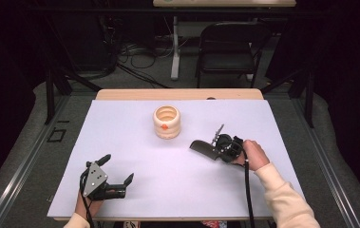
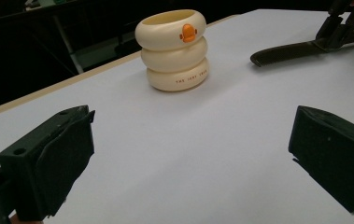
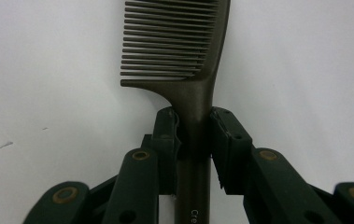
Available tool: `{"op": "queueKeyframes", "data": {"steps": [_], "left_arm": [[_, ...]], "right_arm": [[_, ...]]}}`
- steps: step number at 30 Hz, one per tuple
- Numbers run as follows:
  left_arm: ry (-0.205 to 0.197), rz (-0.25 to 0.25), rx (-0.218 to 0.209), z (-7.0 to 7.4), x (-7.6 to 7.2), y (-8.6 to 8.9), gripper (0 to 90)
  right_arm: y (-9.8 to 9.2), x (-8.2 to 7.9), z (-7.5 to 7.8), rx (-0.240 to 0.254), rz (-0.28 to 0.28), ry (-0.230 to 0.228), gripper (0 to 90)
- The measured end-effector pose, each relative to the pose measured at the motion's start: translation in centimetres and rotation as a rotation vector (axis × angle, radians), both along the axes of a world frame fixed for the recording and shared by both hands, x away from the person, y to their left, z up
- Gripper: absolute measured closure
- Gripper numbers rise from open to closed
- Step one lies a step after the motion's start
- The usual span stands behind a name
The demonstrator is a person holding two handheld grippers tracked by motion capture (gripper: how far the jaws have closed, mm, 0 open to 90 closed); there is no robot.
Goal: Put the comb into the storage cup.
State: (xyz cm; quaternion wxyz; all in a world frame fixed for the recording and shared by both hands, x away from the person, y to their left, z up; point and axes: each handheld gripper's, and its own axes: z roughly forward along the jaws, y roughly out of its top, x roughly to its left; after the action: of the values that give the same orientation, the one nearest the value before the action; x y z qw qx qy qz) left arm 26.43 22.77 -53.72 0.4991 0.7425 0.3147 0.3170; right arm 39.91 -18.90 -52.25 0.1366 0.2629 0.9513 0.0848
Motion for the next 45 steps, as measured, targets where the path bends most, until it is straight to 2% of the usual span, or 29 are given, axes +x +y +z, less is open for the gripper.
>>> {"op": "queueKeyframes", "data": {"steps": [6,10,18,25,37,44,45], "left_arm": [[0.0,0.002,-0.004,0.0,0.0,0.0,0.0],[0.002,-0.001,-0.003,0.0,0.0,0.0,0.0],[0.002,0.001,-0.005,0.0,0.0,0.0,0.1],[0.001,0.0,-0.003,0.0,0.0,0.0,0.1],[0.0,-0.001,-0.003,0.0,0.0,0.0,0.1],[-0.002,0.004,-0.004,0.0,0.0,0.0,0.1],[-0.002,0.004,-0.005,0.0,0.0,0.0,0.1]], "right_arm": [[-0.3,-0.4,0.7,0.026,-0.013,-0.021,72.5],[-0.3,-0.6,1.1,0.023,-0.01,-0.023,72.5],[-0.3,-0.8,1.8,0.052,0.0,-0.049,72.5],[-0.8,-1.1,2.8,0.105,-0.016,-0.066,72.5],[-1.1,-1.3,3.3,0.142,-0.027,-0.075,72.5],[-1.3,-1.3,3.7,0.175,-0.031,-0.082,72.5],[-1.3,-1.3,3.7,0.191,-0.029,-0.094,72.5]]}}
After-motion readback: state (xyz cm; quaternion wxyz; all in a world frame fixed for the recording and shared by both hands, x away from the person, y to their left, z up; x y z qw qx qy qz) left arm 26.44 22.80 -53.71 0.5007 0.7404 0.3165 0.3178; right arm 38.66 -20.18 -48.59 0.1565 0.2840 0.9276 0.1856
